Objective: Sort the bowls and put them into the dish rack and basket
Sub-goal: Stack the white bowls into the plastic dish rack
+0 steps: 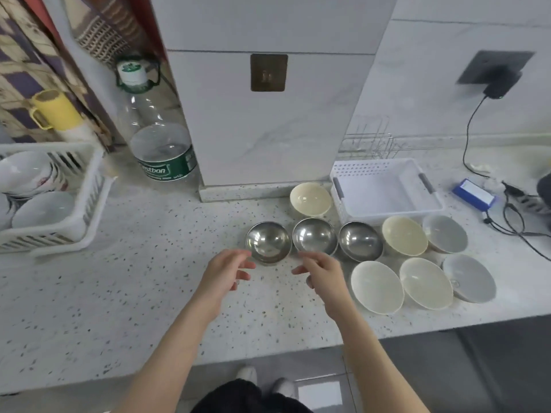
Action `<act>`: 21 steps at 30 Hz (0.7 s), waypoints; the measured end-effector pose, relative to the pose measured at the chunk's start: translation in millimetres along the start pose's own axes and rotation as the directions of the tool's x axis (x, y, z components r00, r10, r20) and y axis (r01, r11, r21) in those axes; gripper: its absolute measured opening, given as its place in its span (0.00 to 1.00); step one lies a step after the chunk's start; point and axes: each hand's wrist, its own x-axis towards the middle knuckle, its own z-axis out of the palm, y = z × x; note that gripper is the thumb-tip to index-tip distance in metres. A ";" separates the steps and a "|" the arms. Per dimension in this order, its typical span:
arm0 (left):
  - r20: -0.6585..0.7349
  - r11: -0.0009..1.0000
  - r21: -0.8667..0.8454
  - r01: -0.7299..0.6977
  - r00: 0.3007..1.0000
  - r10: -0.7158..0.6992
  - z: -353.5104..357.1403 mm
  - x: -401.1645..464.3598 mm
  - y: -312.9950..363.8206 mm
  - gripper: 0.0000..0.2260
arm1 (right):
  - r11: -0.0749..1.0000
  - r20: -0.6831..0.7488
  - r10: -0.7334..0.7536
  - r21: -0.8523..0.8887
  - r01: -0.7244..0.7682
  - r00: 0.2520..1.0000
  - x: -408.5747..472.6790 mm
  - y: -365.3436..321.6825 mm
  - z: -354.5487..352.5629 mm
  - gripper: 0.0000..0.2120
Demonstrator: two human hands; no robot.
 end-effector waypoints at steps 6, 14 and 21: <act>0.241 0.992 0.127 -0.009 0.970 -0.022 64.2 7.9 -1.7 0.07 | 0.993 -0.309 -0.005 0.108 0.041 0.951 7.6 8.2 -65.4 0.09; 0.352 0.986 0.163 -0.021 0.935 -0.039 142.9 7.0 6.5 0.07 | 0.974 -0.606 0.059 0.208 0.087 0.794 12.9 16.1 -159.0 0.09; 0.461 0.977 0.200 -0.079 0.887 -0.022 269.4 3.9 18.1 0.07 | 0.994 -0.708 0.020 0.088 0.060 0.706 48.8 17.8 -292.6 0.12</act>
